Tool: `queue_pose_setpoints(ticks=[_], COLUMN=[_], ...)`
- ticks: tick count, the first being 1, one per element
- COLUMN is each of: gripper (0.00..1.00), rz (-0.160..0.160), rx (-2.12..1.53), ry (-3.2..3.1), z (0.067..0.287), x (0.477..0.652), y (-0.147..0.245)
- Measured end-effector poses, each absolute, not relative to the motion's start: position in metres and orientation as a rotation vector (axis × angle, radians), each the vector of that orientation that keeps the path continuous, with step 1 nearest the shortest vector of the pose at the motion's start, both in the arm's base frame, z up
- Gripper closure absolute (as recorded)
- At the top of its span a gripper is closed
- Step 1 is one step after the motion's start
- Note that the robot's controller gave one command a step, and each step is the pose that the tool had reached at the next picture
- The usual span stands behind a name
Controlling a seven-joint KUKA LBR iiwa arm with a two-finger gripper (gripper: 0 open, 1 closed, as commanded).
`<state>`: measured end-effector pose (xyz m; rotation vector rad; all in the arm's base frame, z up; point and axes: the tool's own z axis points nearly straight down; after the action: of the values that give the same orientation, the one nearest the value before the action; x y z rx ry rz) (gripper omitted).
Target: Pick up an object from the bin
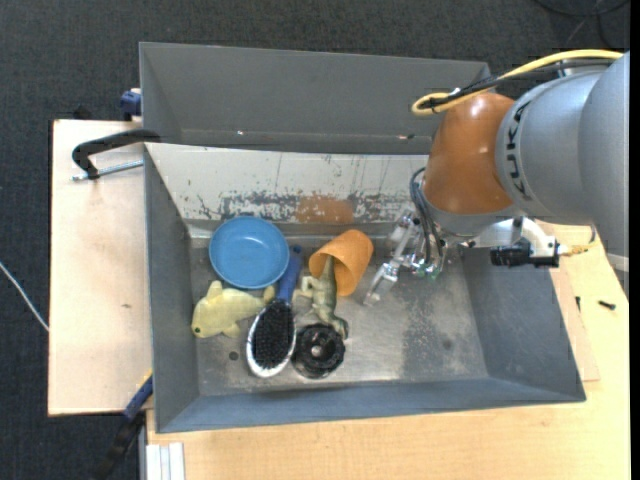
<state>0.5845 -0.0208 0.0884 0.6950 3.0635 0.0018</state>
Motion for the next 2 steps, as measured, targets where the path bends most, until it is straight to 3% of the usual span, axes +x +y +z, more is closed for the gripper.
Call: queue_pose_setpoints(ticks=[1, 2], gripper=[0.0, 0.0], rz=[0.003, 0.006], rx=[0.748, 0.701], ry=[3.045, 3.047], z=[0.085, 0.249], x=[0.6, 0.591], y=[-0.027, -0.023])
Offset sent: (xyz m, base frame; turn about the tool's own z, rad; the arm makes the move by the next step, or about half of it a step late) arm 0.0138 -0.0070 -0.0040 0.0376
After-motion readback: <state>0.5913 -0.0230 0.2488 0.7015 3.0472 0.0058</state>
